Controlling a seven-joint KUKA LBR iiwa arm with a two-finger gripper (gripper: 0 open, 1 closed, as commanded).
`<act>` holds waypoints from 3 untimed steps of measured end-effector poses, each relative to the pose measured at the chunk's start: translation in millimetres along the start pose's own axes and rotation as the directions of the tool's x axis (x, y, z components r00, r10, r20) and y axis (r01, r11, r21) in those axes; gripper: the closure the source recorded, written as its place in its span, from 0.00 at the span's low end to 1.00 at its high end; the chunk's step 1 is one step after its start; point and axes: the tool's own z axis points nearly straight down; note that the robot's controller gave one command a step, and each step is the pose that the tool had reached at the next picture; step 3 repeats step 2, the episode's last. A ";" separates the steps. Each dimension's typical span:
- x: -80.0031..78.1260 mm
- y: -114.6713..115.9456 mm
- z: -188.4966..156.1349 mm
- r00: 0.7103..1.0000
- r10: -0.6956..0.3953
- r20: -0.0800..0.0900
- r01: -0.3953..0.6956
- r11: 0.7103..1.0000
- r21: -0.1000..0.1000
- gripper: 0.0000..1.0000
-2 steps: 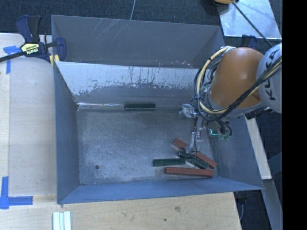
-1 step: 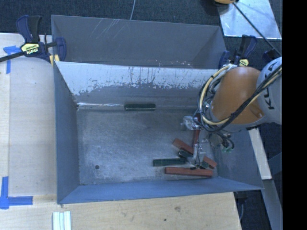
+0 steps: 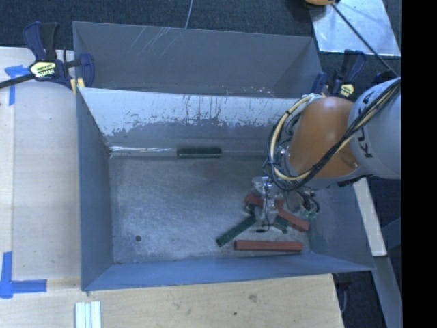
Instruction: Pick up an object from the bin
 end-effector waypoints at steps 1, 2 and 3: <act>0.0 0.0 0.0 1.000 0.000 0.000 0.000 1.000 0.000 1.00; 14.4 -53.1 -137.3 0.816 -0.578 0.001 0.578 0.816 0.002 1.00; 14.4 -53.1 -137.3 0.816 -0.578 0.001 0.578 0.816 0.002 1.00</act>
Offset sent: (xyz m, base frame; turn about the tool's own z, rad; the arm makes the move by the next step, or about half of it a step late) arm -0.0154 -0.0517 0.1346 -0.6189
